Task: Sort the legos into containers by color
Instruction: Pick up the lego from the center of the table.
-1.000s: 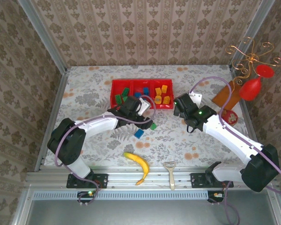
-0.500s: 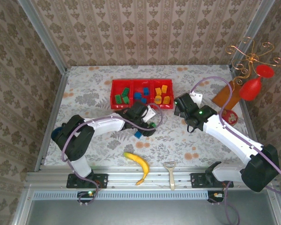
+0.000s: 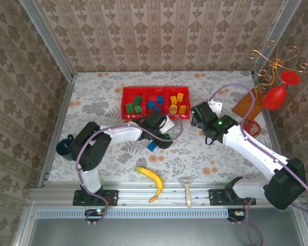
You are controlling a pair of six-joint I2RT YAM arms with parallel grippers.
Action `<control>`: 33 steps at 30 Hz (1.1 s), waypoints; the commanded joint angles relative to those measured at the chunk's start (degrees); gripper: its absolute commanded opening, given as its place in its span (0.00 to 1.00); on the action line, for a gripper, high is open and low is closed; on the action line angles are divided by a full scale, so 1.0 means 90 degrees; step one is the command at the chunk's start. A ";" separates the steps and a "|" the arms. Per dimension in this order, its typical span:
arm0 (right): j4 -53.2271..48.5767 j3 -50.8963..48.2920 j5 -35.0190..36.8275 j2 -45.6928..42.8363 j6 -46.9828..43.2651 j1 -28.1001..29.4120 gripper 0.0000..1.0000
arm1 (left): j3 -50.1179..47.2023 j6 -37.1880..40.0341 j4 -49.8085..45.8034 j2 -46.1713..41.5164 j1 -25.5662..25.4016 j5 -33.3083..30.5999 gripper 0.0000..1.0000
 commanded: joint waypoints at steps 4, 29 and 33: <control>-0.0103 0.0051 0.0063 -0.0065 0.0136 -0.0039 1.00 | 0.0385 -0.0068 -0.0216 0.0338 -0.0054 0.0123 0.80; -0.0016 0.0002 -0.0005 -0.0066 0.0175 -0.0059 1.00 | 0.0369 -0.0284 -0.0487 0.0482 -0.0054 -0.0182 0.51; 0.0014 -0.0011 -0.0022 -0.0064 0.0177 -0.0059 1.00 | 0.0312 -0.0304 -0.0486 0.0387 -0.0044 -0.0287 0.47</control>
